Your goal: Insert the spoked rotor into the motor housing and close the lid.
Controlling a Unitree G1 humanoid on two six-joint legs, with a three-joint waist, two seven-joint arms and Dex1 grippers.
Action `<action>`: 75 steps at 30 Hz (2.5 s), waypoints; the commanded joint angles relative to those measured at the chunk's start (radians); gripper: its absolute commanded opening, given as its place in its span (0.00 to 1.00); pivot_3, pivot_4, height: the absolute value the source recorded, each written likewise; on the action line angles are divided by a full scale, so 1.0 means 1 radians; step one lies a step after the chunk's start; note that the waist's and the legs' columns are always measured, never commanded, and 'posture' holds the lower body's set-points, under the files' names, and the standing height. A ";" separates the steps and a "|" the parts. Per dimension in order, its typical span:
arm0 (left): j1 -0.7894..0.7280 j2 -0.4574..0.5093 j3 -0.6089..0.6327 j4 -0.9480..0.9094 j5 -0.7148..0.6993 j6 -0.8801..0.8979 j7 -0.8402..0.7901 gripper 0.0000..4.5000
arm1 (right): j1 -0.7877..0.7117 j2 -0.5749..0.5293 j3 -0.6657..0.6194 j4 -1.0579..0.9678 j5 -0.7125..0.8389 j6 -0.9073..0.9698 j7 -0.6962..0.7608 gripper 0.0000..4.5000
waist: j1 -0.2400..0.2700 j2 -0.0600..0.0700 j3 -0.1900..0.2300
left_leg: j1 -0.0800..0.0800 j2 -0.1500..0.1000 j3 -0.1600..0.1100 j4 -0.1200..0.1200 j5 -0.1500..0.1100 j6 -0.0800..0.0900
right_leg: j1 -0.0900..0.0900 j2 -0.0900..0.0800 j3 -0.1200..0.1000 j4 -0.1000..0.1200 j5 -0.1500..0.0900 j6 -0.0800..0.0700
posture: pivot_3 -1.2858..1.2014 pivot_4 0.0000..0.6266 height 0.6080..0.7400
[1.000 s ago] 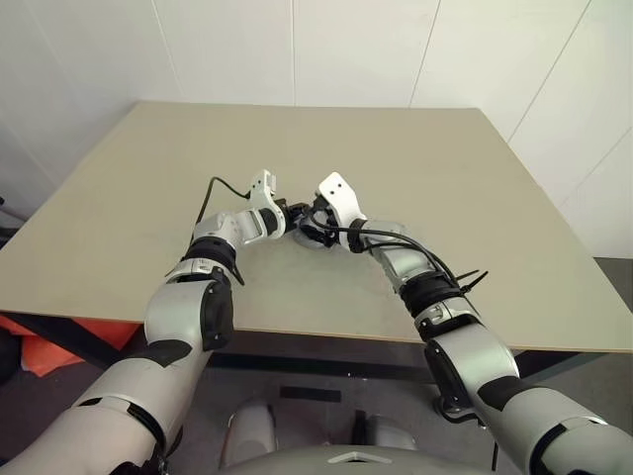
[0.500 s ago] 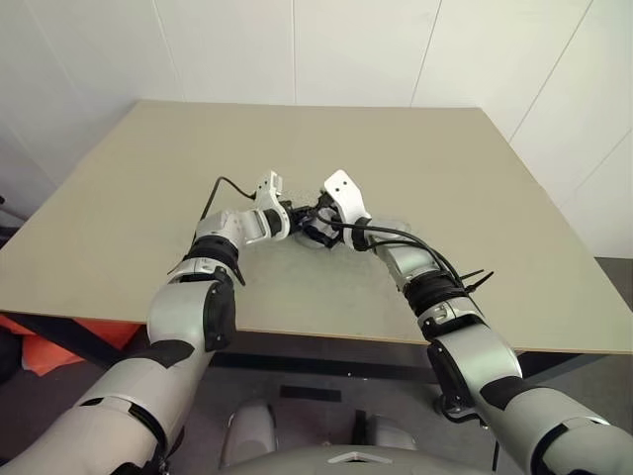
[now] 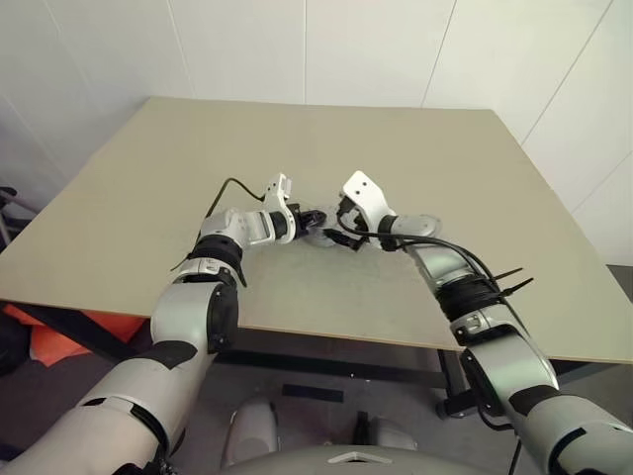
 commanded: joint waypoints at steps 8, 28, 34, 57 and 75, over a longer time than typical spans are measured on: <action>0.067 0.040 -0.028 -0.039 0.027 0.045 0.017 0.00 | 0.028 -0.112 -0.137 -0.018 0.013 0.041 -0.072 1.00 | -0.021 0.000 0.000 | 0.004 0.000 0.000 -0.001 0.001 -0.001 | 0.000 0.002 0.000 0.000 -0.001 0.002 | 0.52 0.00 1.00; 0.076 0.064 -0.015 -0.058 0.027 0.037 0.038 0.00 | -0.041 0.183 -0.659 -0.115 0.637 0.759 -0.308 1.00 | -0.026 0.001 0.000 | 0.003 0.001 0.001 -0.006 0.001 -0.002 | -0.002 0.001 0.000 0.000 0.002 -0.004 | 0.52 0.00 1.00; 0.080 0.065 -0.015 -0.059 0.028 0.033 0.040 0.00 | -0.029 0.205 -0.660 -0.095 0.637 0.792 -0.368 1.00 | -0.024 0.001 0.000 | 0.005 0.000 0.001 -0.015 0.006 -0.009 | -0.002 0.001 0.000 -0.004 0.002 -0.003 | 0.52 0.00 1.00; 0.061 0.093 -0.005 -0.027 0.029 0.002 0.050 0.00 | -0.078 0.424 -0.672 0.052 0.672 0.735 -0.469 1.00 | -0.025 0.001 -0.001 | 0.005 0.000 0.001 -0.021 0.008 -0.013 | -0.002 0.002 -0.001 -0.010 0.003 -0.004 | 0.52 0.00 1.00; 0.076 0.092 -0.011 -0.033 0.041 0.007 0.047 0.00 | -0.139 0.354 -0.620 0.353 0.548 0.279 -0.526 0.56 | -0.012 0.001 -0.001 | 0.005 0.000 0.001 -0.021 0.010 -0.016 | 0.003 0.001 -0.001 -0.010 -0.001 0.003 | 0.52 0.00 1.00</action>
